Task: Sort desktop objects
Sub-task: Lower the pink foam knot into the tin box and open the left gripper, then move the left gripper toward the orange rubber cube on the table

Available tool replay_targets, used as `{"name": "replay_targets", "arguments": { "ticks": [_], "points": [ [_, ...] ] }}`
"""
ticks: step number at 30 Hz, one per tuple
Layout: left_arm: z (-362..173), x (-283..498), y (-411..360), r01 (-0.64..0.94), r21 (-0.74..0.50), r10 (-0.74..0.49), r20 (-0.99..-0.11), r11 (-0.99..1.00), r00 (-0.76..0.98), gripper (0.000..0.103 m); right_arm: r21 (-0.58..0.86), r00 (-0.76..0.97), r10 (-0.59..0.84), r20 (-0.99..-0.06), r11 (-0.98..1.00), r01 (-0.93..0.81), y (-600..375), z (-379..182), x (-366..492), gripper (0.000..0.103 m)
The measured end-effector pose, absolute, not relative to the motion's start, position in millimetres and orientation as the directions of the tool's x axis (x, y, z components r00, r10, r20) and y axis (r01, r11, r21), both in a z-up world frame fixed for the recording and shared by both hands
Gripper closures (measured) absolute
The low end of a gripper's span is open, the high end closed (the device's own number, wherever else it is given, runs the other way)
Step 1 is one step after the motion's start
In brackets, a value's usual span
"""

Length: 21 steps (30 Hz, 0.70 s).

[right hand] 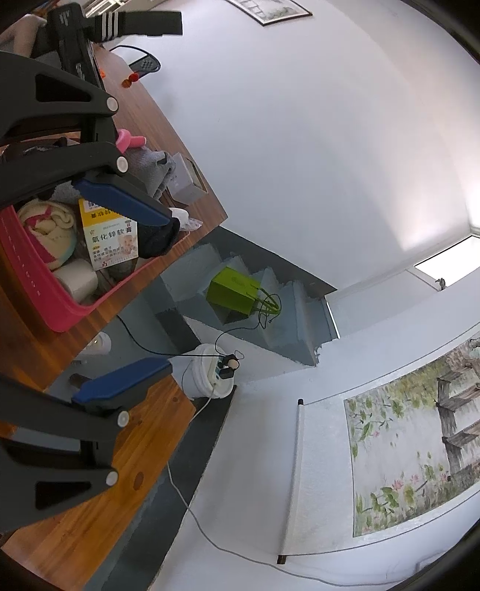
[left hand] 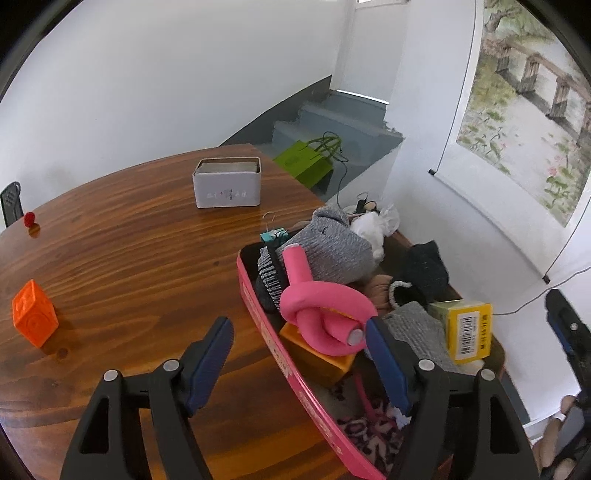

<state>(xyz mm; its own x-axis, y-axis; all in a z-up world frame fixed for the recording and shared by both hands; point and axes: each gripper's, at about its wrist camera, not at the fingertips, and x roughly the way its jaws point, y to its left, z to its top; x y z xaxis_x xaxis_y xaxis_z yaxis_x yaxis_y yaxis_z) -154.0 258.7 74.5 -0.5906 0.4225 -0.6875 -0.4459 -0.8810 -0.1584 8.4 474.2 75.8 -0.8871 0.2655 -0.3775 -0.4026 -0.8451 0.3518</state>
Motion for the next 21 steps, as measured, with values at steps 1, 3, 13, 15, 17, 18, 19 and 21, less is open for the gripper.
{"name": "replay_targets", "arguments": {
  "ticks": [1,3,13,15,17,18,19,21],
  "points": [
    [76.0,-152.5,255.7,-0.441,-0.161,0.422,-0.682,-0.883,-0.596,0.028,0.352,-0.886,0.267,-0.378,-0.844,-0.405,474.1,75.4,8.1,0.026],
    [78.3,-150.1,248.2,-0.429,-0.167,0.42,-0.673,-0.888,-0.608,0.028,0.348,-0.884,0.272,-0.381,-0.844,-0.409,474.0,75.2,6.9,0.026],
    [82.8,-145.7,184.7,-0.332,-0.201,0.379,-0.648,-0.922,-0.66,0.028,0.305,-0.862,0.301,-0.408,-0.845,-0.439,471.0,70.9,-1.4,0.026],
    [83.1,-147.1,166.3,-0.29,-0.191,0.343,-0.642,-0.938,-0.686,0.028,0.292,-0.858,0.306,-0.413,-0.848,-0.443,469.1,69.9,-2.7,0.026],
    [82.2,-149.1,148.1,-0.239,-0.177,0.296,-0.637,-0.955,-0.712,0.028,0.276,-0.854,0.312,-0.416,-0.851,-0.446,465.8,69.2,-4.2,0.026],
    [80.8,-151.3,137.0,-0.205,-0.173,0.268,-0.638,-0.963,-0.722,0.028,0.268,-0.853,0.318,-0.415,-0.853,-0.448,463.9,69.1,-4.1,0.026],
    [78.5,-154.2,124.7,-0.169,-0.174,0.241,-0.641,-0.97,-0.729,0.028,0.259,-0.851,0.325,-0.412,-0.854,-0.451,461.9,69.0,-3.8,0.026],
    [73.2,-159.2,105.4,-0.114,-0.183,0.206,-0.646,-0.977,-0.735,0.028,0.242,-0.848,0.341,-0.405,-0.855,-0.459,458.2,69.0,-2.5,0.026]
  ]
}}
